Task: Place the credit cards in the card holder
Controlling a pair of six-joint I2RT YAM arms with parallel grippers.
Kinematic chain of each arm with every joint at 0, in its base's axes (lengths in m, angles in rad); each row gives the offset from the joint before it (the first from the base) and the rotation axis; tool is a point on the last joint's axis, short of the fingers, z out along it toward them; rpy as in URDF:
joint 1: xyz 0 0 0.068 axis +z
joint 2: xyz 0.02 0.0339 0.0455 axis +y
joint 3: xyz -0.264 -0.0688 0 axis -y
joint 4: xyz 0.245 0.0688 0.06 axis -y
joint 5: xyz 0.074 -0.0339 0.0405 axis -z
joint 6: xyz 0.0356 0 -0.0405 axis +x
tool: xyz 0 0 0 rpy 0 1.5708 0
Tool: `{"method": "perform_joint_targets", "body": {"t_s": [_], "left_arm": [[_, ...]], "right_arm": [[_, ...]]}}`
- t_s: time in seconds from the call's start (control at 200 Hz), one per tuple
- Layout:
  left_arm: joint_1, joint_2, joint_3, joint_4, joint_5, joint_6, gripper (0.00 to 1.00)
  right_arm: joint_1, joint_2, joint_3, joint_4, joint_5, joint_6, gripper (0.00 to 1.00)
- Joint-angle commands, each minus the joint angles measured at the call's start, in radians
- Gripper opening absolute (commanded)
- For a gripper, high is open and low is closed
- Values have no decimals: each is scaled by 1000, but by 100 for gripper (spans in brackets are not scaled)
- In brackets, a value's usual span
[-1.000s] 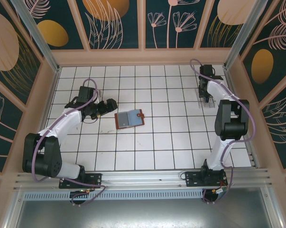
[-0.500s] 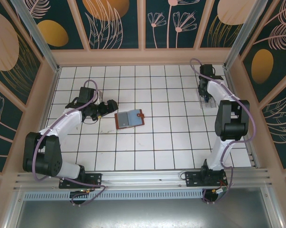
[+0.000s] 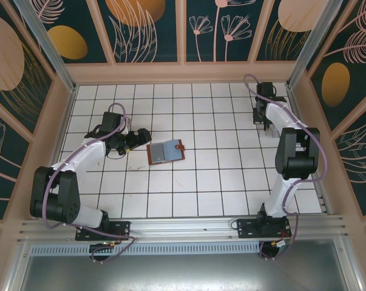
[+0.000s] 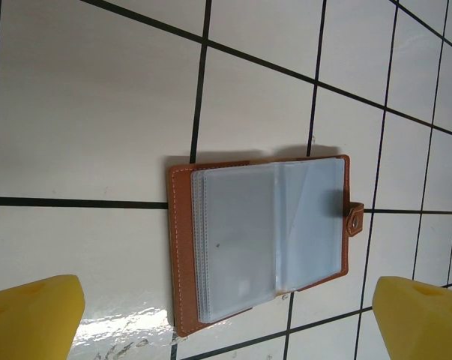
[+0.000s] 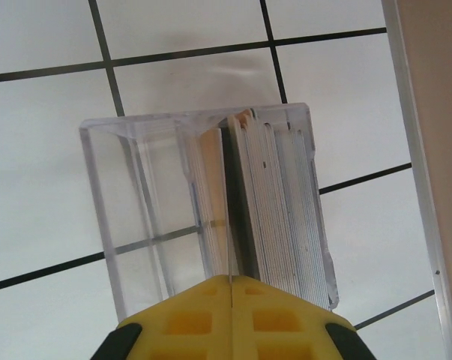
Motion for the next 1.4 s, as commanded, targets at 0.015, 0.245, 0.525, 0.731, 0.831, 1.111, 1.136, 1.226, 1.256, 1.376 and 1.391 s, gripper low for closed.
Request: {"method": "perform_joint_targets", "body": {"t_s": [0.015,0.245,0.525,0.731,0.831,1.111,1.136,1.226,1.256,1.376,1.391], "left_arm": [[1,9,-9,16,18,-7,99],[2,9,-6,13,18,-5,99],[2,-20,-65,-56,-31,44,99],[1,-9,-135,54,9,-39,99],[1,-3,-135,74,22,-47,99],[1,25,-140,74,35,-58,98],[1,24,-142,81,42,-63,99],[1,28,-142,92,60,-75,99],[1,29,-144,91,56,-76,99],[2,46,-145,92,47,-92,99],[0,48,-144,94,50,-91,98]], "right_arm": [[-12,-38,10,-24,-25,15,0],[-10,-110,21,-59,-166,49,0],[14,-271,-47,7,-589,128,0],[194,-266,-153,254,-949,271,0],[335,-198,-177,384,-1006,339,0],[596,68,-148,538,-1110,509,0],[599,79,-148,538,-1106,515,0],[594,95,-169,553,-1099,526,0],[590,99,-170,554,-1102,523,0],[571,120,-150,487,-1099,470,0],[568,118,-153,484,-1094,465,0]]}}
